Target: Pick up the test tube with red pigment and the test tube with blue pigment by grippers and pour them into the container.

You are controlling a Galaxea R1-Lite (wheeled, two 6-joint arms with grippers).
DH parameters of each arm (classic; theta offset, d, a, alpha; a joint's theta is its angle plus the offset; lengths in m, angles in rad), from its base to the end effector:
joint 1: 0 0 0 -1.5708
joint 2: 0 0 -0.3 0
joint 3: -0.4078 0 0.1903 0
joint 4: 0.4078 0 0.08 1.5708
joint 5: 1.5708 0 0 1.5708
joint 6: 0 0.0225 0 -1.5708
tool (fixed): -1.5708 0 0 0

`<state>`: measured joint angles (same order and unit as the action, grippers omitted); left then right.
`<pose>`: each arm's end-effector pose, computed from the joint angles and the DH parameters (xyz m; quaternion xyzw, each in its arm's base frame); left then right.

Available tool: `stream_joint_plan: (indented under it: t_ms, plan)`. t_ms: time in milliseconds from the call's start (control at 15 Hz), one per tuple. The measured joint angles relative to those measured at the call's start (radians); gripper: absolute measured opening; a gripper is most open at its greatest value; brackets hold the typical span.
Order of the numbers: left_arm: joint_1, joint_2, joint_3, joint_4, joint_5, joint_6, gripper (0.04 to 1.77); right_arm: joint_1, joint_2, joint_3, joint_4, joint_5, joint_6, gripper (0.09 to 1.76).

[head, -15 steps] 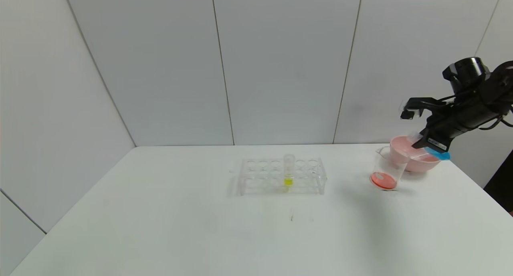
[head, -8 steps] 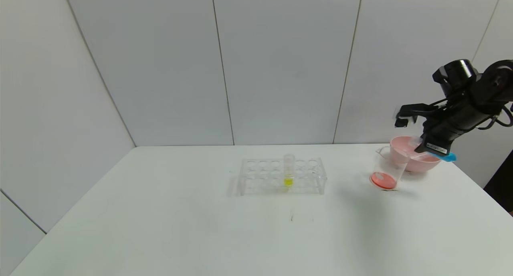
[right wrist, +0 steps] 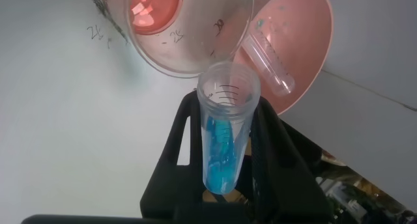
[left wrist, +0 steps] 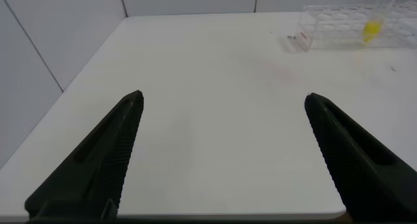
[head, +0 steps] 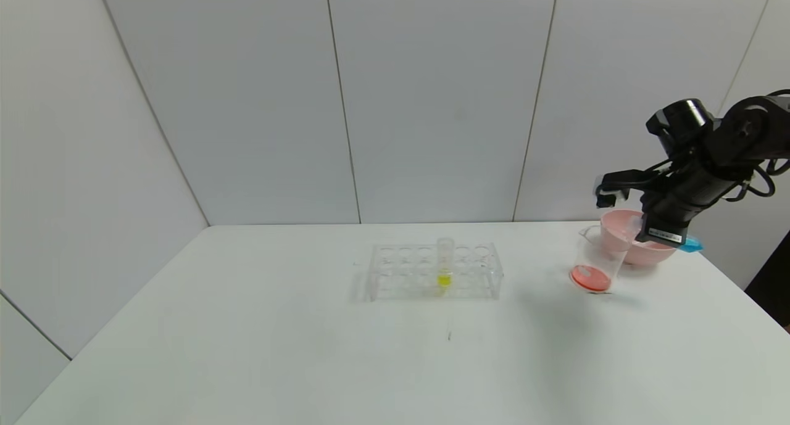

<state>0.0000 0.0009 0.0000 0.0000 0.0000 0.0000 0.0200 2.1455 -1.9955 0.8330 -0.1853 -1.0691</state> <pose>-0.0227 0.0000 0.0755 0.0000 0.0004 0.0000 1.0000 0.4037 0.0039 0.2153 -0.4892 0.4411 0.1765 0.7314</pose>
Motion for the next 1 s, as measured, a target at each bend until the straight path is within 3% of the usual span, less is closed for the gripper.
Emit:
stream_joint_plan:
  t_ms: [1000]
  plan:
    - [0.0, 0.0, 0.0, 0.0, 0.0, 0.0, 1.76, 0.072, 0.044, -0.005, 0.014, -0.198, -0.041, 0.49]
